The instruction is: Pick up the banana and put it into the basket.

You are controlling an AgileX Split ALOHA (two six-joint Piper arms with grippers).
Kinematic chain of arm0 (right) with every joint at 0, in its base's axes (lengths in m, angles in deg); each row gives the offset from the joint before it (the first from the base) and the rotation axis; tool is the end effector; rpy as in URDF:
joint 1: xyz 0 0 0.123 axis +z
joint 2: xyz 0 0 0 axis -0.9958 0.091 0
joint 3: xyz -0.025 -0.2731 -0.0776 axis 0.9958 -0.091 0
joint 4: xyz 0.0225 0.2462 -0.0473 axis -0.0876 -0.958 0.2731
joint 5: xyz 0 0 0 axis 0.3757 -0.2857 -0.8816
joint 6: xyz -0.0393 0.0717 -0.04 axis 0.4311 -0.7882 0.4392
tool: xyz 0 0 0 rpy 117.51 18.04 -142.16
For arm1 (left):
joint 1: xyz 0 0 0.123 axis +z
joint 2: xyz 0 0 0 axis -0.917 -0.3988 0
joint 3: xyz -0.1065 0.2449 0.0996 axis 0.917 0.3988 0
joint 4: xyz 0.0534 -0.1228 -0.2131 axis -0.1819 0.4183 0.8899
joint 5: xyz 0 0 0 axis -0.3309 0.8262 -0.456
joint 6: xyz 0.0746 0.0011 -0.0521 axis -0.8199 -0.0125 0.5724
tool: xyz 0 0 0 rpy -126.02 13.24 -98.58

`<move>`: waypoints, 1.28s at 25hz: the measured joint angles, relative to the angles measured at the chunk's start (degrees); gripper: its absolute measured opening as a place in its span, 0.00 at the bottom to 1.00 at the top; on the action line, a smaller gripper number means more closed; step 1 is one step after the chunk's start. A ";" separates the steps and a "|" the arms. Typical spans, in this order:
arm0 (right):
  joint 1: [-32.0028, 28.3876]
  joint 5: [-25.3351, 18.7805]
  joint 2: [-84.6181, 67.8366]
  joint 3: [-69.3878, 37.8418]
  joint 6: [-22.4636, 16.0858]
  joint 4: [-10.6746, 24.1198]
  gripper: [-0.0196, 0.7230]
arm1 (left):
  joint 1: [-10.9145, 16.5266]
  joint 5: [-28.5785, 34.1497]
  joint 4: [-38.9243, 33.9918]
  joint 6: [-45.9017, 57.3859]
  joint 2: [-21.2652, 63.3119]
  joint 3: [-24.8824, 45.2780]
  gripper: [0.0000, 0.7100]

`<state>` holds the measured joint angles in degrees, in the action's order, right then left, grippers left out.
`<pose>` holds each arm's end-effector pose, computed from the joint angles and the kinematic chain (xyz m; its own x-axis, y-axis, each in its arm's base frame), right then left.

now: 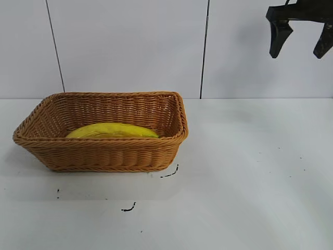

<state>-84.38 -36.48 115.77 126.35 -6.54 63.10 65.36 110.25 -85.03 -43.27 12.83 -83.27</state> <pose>0.3247 0.0072 0.3148 -0.9645 -0.0305 -0.2622 -0.0441 0.9980 0.0460 -0.0045 -0.0048 0.2743 -0.4636 0.0369 -0.8853 0.0796 0.9968 -0.0001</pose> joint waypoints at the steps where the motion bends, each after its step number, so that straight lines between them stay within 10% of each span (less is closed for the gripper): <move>1: 0.00 -0.06 -3.48 -3.88 0.00 0.00 0.91 | 0.00 0.00 0.00 0.00 0.00 0.00 0.98; 17: 0.00 12.99 -54.62 -50.64 3.21 -0.07 0.91 | 0.00 0.00 0.00 0.00 0.00 0.00 0.98; 32: 0.00 11.29 -87.27 -53.41 -2.18 2.75 0.91 | 0.00 0.00 0.00 0.00 0.00 0.00 0.98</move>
<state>-84.38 -25.19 28.50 72.94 -8.72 65.85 65.36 110.25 -85.03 -43.27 12.83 -83.27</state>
